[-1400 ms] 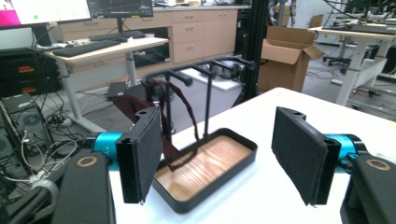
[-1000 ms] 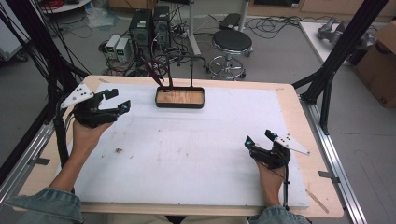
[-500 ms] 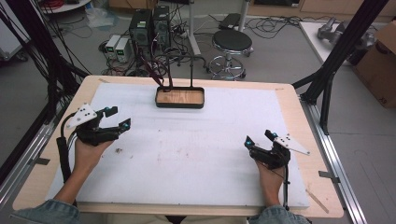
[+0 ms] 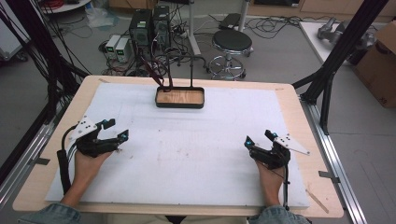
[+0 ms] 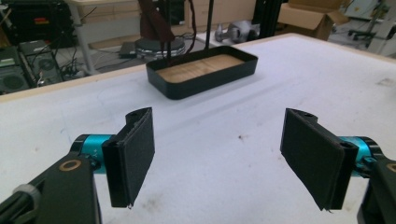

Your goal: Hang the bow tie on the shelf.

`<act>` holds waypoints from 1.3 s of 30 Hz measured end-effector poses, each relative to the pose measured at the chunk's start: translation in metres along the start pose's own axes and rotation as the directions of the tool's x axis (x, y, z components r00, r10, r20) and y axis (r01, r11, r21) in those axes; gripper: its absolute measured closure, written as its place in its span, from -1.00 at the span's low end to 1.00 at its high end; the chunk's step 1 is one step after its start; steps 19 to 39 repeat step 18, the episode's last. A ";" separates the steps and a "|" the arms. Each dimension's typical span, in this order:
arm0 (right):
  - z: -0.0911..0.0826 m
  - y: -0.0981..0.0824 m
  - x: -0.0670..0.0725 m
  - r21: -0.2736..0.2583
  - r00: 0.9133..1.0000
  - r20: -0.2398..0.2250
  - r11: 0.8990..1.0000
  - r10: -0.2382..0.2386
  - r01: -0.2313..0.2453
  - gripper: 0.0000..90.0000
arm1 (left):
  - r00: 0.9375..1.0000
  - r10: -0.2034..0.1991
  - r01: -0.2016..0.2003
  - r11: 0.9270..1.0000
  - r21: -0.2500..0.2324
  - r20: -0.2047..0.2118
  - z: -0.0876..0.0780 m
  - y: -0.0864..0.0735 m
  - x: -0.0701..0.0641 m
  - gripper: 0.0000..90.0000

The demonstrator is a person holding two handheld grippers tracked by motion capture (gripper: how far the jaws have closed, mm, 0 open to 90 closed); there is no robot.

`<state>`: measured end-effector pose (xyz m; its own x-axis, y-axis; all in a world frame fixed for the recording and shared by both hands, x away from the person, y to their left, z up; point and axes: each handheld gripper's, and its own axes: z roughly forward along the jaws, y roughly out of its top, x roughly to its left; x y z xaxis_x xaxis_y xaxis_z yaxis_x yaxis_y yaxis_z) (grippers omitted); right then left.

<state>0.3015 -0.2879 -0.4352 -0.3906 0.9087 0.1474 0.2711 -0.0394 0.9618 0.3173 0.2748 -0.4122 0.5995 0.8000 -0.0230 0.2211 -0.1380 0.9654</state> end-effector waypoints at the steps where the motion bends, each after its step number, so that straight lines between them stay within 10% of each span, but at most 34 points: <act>1: 0.000 0.000 0.000 0.000 1.000 0.000 1.000 0.000 0.000 -0.73 | 1.000 0.000 0.000 1.000 0.005 -0.004 0.000 -0.002 -0.001 -0.42; 39: 0.000 0.000 0.000 -0.001 1.000 -0.004 1.000 -0.005 0.005 -0.73 | 1.000 0.008 -0.007 0.998 0.070 -0.008 0.007 -0.017 -0.009 -0.43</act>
